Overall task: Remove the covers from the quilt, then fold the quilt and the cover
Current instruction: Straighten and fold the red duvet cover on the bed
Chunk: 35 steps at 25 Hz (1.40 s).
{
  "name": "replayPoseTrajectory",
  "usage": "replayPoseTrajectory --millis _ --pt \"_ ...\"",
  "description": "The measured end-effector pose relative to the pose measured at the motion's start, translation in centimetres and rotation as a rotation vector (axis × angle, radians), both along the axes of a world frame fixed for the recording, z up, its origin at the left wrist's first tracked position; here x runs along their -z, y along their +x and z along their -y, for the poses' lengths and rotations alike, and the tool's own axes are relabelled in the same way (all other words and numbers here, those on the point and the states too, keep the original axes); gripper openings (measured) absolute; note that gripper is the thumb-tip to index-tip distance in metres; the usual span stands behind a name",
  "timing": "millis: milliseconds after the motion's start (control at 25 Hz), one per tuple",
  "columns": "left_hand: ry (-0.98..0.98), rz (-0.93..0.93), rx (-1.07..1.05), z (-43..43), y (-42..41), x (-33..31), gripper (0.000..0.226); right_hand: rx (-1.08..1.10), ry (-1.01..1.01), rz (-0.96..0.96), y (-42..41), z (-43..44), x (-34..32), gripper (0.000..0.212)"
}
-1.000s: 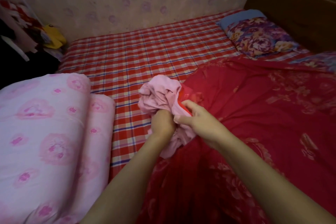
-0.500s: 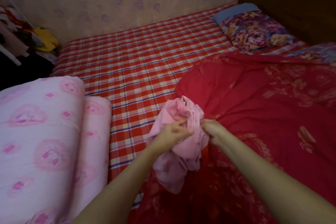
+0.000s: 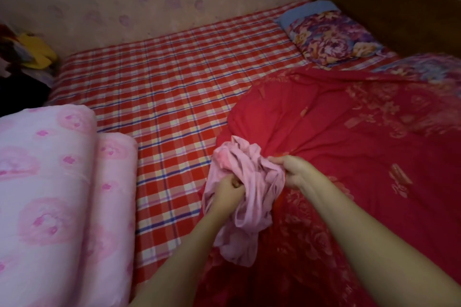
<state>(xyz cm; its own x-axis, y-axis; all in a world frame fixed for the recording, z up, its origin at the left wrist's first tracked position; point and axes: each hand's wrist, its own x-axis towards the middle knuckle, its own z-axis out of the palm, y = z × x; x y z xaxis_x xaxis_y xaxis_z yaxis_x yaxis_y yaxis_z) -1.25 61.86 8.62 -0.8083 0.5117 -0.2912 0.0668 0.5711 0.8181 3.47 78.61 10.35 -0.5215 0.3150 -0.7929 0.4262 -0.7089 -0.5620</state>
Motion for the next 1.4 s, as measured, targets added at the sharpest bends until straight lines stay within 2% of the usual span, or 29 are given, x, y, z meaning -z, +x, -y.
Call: replayPoseTrajectory --millis 40,120,200,280,320,400,480,560,640,680,760,840,880,920,1000,1040,1120,1160,1200,1240,1280,1320,1400 --pt "-0.002 -0.126 -0.102 0.0 -0.4 0.4 0.010 -0.119 -0.032 -0.015 0.3 0.2 -0.2 0.031" --pt "-0.128 -0.492 -0.158 -0.3 -1.7 0.6 0.036 -0.306 0.022 -0.109 0.7 0.6 -0.6 0.025" --pt "-0.170 -0.619 -0.123 -0.6 -3.9 0.1 0.064 -0.378 0.116 -0.259 1.1 0.7 -1.3 0.027" --pt "-0.139 -0.436 0.047 -0.9 -6.3 -0.9 0.082 -0.415 0.115 -0.375 1.4 0.6 -2.2 0.035" --pt "-0.110 -0.286 0.165 -0.9 -7.3 -1.1 0.080 -0.413 0.123 -0.406 1.4 0.5 -2.7 0.034" --pt "-0.039 -0.090 0.272 -0.8 -7.7 -1.4 0.047 -0.413 0.074 -0.432 1.3 0.2 -3.3 0.027" --pt "0.024 -0.103 0.292 -0.9 -5.6 -1.7 0.021 -0.433 0.017 -0.287 0.9 -0.3 -3.0 0.020" --pt "0.097 -0.109 0.394 -0.9 -2.6 -1.9 0.023 -0.325 0.154 -0.048 0.3 -1.9 -1.0 0.014" --pt "0.121 -0.104 0.534 -0.4 -0.3 -1.5 0.026 -0.144 0.410 0.053 -0.4 -3.2 0.2 0.004" --pt "0.086 -0.109 0.592 -0.4 0.3 -1.2 0.025 -0.132 0.548 0.037 -0.7 -3.4 0.3 0.010" --pt "0.009 -0.108 0.623 -1.3 0.9 -1.1 0.021 -0.370 0.808 -0.142 -1.1 -1.6 -2.1 0.025" --pt "-0.003 -0.121 0.599 -2.1 1.1 -2.3 0.018 -0.746 0.940 -0.435 -0.8 1.9 -5.8 0.019" --pt "-0.085 -0.092 0.545 -2.3 0.8 -3.2 0.024 -0.905 0.903 -0.556 0.0 3.6 -7.7 0.017" --pt "-0.142 0.016 0.404 -2.3 0.2 -3.3 0.032 -1.014 0.814 -0.637 0.7 4.6 -9.2 0.020" --pt "-0.099 0.344 0.090 -1.0 -1.4 -3.7 0.038 -1.097 0.635 -0.741 2.1 4.5 -11.4 0.022" --pt "-0.068 0.382 -0.014 -0.5 -2.2 -3.7 0.037 -1.028 0.646 -0.741 2.7 4.0 -11.9 0.020" --pt "-0.007 0.336 -0.088 -0.7 -3.4 -4.4 0.032 -0.647 0.812 -0.641 2.8 1.9 -11.2 0.023" --pt "0.096 0.355 -0.063 -0.5 -3.8 -4.8 0.025 -0.432 0.853 -0.553 2.6 0.6 -10.5 0.027" --pt "0.209 0.459 0.027 -0.1 -4.1 -5.0 0.022 -0.294 0.840 -0.506 2.4 -0.5 -9.8 0.030" --pt "0.295 0.522 0.120 0.6 -4.8 -5.1 0.028 -0.241 0.795 -0.492 2.3 -1.4 -9.2 0.028" --pt "0.311 0.513 0.122 1.4 -5.5 -4.9 0.034 -0.265 0.749 -0.509 2.4 -1.8 -8.8 0.025" --pt "0.246 0.392 0.024 2.3 -6.6 -4.0 0.040 -0.334 0.722 -0.542 2.5 -1.9 -8.6 0.021" --pt "-0.041 0.096 -0.099 3.6 -7.8 -1.4 0.068 -0.523 0.706 -0.615 2.5 -1.4 -8.9 0.016"
